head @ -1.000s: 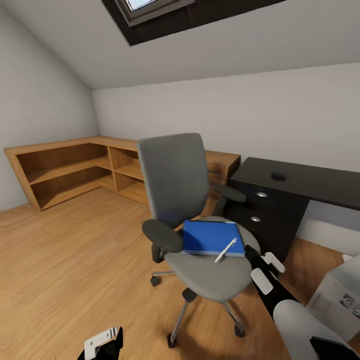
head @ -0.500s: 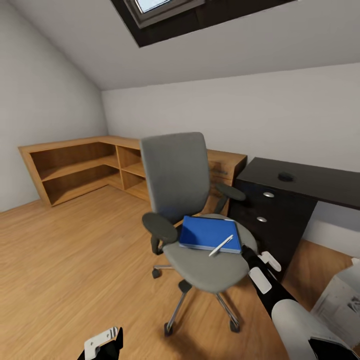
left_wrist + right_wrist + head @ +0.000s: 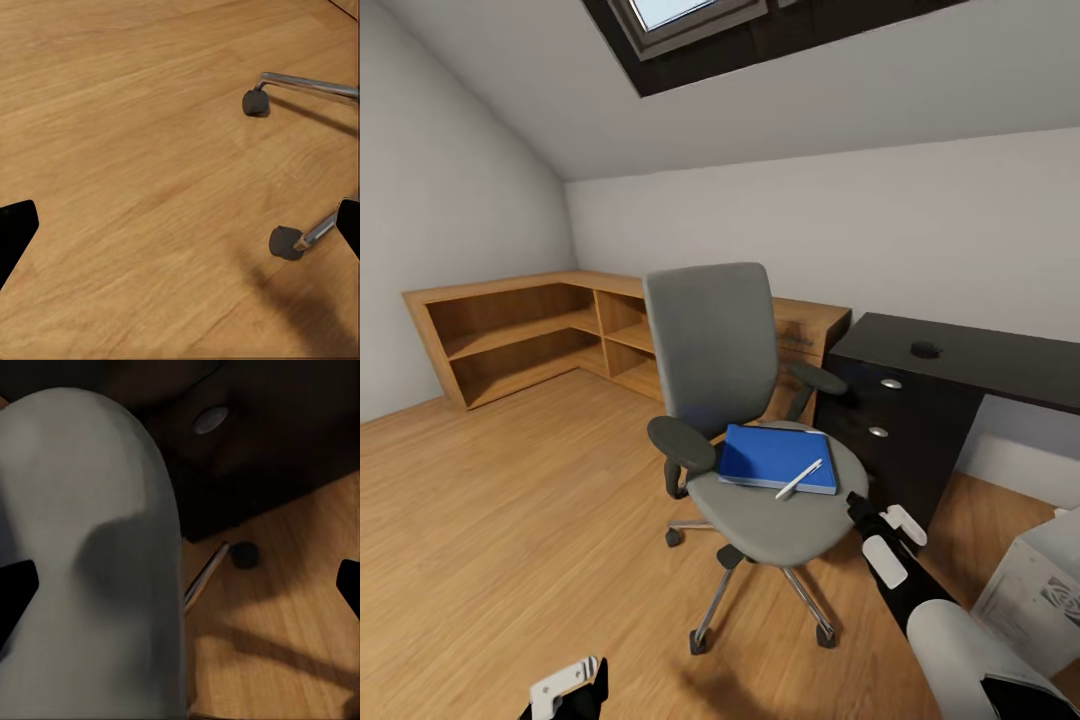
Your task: In the bedroom, organize the workspace by keeping the computer under the desk, ensuring the monitor is on the desk, placing the keyboard on the desk next to the monitor, placing the mouse on the desk next to the keyboard, moving the folder from the swivel chair onto the desk next to the mouse, stacking the notebook on top of the folder with the pen on top of the notebook, and positioning the swivel chair next to the desk.
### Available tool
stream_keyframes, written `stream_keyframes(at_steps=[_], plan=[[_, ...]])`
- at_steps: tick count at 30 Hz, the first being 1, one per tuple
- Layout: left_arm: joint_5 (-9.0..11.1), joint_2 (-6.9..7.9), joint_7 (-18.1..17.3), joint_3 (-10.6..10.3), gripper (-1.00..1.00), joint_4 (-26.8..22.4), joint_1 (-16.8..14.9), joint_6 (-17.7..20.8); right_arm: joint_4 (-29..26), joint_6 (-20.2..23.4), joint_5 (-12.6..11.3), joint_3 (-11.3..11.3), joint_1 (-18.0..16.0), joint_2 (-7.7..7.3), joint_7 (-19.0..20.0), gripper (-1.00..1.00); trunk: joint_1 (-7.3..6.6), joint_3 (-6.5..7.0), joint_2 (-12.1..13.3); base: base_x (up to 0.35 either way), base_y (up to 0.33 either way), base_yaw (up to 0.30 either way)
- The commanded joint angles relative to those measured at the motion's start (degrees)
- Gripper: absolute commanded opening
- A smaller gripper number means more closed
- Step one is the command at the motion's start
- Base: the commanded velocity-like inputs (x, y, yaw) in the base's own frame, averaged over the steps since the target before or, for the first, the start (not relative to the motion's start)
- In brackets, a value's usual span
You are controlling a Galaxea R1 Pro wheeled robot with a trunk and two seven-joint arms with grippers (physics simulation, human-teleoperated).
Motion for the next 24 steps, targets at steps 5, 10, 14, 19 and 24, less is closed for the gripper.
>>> stream_keyframes(at_steps=[5, 10, 14, 19, 24], plan=[[0.52, 0.04, 0.28, -1.19, 1.0, 0.16, 0.0, -0.23, -0.01, -0.21, -0.88, 0.0, 0.0, -2.34, -0.18, 1.0, -0.01, -0.04, -0.02, -0.001, 0.0, 0.0], [0.5, 0.04, 0.29, -1.24, 1.0, 0.16, 0.0, -0.23, 0.0, -0.29, -0.98, -0.19, -0.01, -2.59, -0.24, 1.0, -0.01, -0.04, -0.02, 0.0, 0.0, 0.0], [0.5, 0.04, 0.28, -1.22, 1.0, 0.16, 0.0, -0.22, 0.0, -0.29, -1.01, -0.87, 0.0, -2.62, -0.25, 1.0, -0.01, -0.04, -0.02, 0.0, 0.0, 0.0], [0.5, 0.04, 0.31, -1.21, 1.0, 0.16, 0.0, -0.23, 0.09, -0.3, -0.99, -1.95, 0.0, -2.63, -0.29, 1.0, -0.01, -0.04, -0.02, 0.117, 0.0, 0.0], [0.5, 0.04, 0.32, -1.28, 1.0, 0.16, 0.0, -0.23, 0.29, -0.28, -0.99, -2.13, 0.0, -2.63, -0.36, 1.0, -0.01, -0.04, -0.02, 0.2, 0.0, 0.0]])
